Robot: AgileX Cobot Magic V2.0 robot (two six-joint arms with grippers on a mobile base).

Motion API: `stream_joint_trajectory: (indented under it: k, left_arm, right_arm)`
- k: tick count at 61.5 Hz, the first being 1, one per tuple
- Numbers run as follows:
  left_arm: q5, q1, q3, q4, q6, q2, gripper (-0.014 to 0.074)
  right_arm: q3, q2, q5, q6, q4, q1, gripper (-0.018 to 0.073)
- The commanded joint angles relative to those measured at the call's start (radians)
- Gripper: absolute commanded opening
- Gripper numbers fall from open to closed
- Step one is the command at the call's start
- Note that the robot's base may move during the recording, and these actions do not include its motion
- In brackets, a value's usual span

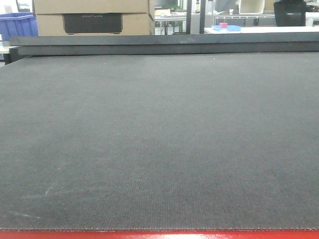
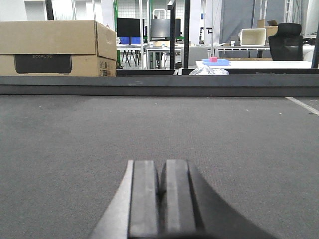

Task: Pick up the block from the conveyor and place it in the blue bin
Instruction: 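Lower both open grippers toward the green and blue blocks on the belt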

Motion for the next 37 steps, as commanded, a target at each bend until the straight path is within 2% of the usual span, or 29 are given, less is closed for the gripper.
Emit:
stream_joint_trajectory:
  k: [1, 37]
  left_arm:
    - [-0.022, 0.004, -0.001, -0.004, 0.000, -0.005, -0.0111]
    - [-0.022, 0.004, -0.001, -0.004, 0.000, -0.005, -0.0111]
  right_arm:
    - [0.001, -0.004, -0.022, -0.002, -0.006, -0.007, -0.0167]
    - [0.001, -0.004, -0.022, -0.002, -0.006, -0.007, -0.0167]
